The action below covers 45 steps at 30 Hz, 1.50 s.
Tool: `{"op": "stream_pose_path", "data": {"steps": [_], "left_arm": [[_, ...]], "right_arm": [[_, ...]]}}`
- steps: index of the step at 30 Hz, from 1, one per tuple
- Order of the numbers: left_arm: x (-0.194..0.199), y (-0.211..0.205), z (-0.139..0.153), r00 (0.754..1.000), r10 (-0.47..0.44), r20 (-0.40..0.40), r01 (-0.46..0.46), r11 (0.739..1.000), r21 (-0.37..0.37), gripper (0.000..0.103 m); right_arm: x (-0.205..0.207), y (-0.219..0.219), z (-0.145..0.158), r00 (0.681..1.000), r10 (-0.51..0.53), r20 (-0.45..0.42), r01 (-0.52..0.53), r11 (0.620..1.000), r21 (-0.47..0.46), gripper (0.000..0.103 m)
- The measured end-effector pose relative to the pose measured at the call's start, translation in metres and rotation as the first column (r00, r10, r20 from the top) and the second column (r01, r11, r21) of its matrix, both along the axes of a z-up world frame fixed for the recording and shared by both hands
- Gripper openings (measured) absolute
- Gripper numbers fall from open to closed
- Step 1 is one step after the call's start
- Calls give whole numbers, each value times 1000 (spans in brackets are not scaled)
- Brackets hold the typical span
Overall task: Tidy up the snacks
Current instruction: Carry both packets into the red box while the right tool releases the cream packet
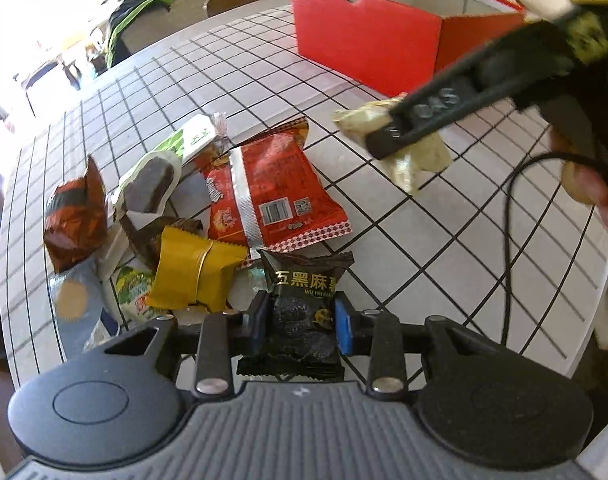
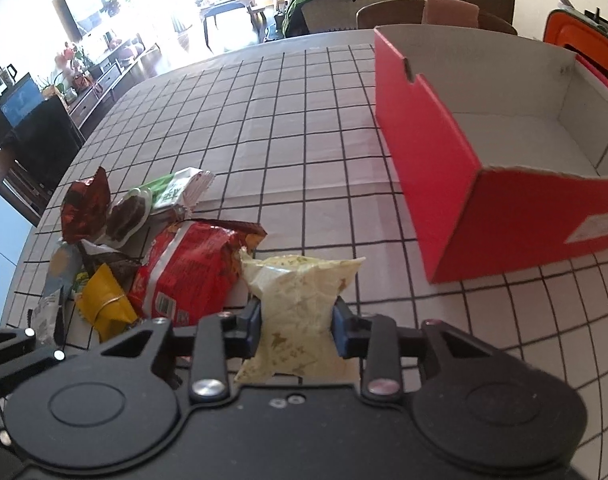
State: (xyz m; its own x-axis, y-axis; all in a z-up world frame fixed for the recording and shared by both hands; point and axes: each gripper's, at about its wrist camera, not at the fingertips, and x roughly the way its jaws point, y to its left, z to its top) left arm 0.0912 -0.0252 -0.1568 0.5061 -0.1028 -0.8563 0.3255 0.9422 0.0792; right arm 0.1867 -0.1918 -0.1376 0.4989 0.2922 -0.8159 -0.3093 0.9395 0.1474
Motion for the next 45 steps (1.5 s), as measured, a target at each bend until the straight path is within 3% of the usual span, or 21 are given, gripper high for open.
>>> {"op": "stream_pose_path", "data": {"steps": [12,26,36,45], "left_arm": [[-3,16,42,989,149,14,-145,977,-154,33],[47,-26,117,979,142,143,-106,967,-233,33],[121,-95,138,982,91,165,-50,969,-241,33],[182,-151,128,989,114,96,-87,966,-245,33]], "right_arm": [[-23,-34,47,999,-7,50,5,999,33,34],[12,-88,111,982,-42,184,37,999,31,34],[74,-146,120,975,-87,204,90,996,-5,34],[127,-198,103,986,-76,152,87,994,-70,34]]}}
